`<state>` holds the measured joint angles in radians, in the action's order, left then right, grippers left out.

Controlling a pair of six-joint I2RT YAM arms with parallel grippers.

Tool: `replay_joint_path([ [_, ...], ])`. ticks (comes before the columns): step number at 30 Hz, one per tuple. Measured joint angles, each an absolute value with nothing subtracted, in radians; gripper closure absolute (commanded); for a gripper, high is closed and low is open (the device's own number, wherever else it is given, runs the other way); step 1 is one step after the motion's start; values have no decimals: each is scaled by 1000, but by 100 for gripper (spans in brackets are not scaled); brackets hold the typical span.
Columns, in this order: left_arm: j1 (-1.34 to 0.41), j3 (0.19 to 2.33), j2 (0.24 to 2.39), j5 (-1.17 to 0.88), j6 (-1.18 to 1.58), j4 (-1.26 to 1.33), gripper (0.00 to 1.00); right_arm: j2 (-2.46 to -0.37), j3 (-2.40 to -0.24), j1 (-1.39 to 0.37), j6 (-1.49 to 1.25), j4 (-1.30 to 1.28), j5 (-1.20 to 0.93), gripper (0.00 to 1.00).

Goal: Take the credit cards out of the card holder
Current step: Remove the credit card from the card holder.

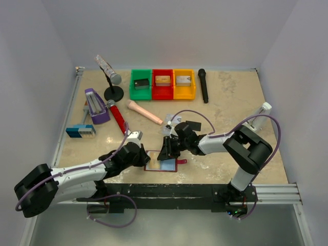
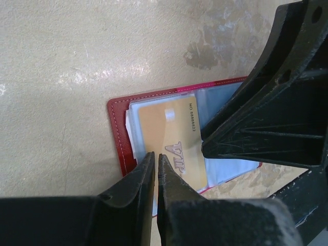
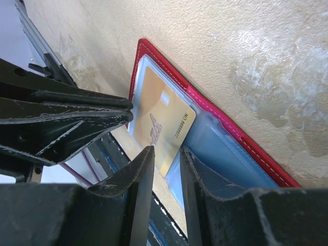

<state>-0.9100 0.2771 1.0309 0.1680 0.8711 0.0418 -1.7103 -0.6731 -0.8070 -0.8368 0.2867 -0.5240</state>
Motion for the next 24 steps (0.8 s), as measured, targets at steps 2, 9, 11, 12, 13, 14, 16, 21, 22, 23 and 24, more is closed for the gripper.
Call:
replay_joint_path([
  [2, -910, 276, 1011, 172, 872, 34, 87, -1712, -673, -807, -838, 292, -525, 68],
  [9, -910, 276, 1016, 184, 871, 26, 92, -1716, -673, -810, -839, 303, -524, 67],
  [11, -910, 276, 1032, 185, 872, 24, 94, -1716, -673, -811, -839, 303, -523, 67],
  [12, -910, 276, 1039, 186, 872, 23, 95, -1716, -673, -811, -839, 302, -523, 67],
  [13, -910, 276, 1044, 187, 872, 24, 95, -1716, -673, -811, -839, 302, -522, 66],
  [14, -910, 276, 1047, 187, 872, 26, 96, -1716, -673, -811, -839, 301, -522, 66],
  [16, -910, 276, 1047, 188, 872, 27, 97, -1716, -673, -812, -839, 299, -520, 66],
  [21, -910, 276, 1052, 190, 872, 31, 99, -1716, -673, -812, -840, 300, -519, 64],
  [22, -910, 276, 1054, 190, 872, 34, 100, -1716, -673, -812, -841, 300, -519, 63],
  [23, -910, 276, 1057, 190, 872, 37, 100, -1716, -673, -812, -842, 300, -519, 63],
  [24, -910, 276, 1061, 190, 872, 41, 100, -1716, -673, -812, -844, 300, -519, 63],
])
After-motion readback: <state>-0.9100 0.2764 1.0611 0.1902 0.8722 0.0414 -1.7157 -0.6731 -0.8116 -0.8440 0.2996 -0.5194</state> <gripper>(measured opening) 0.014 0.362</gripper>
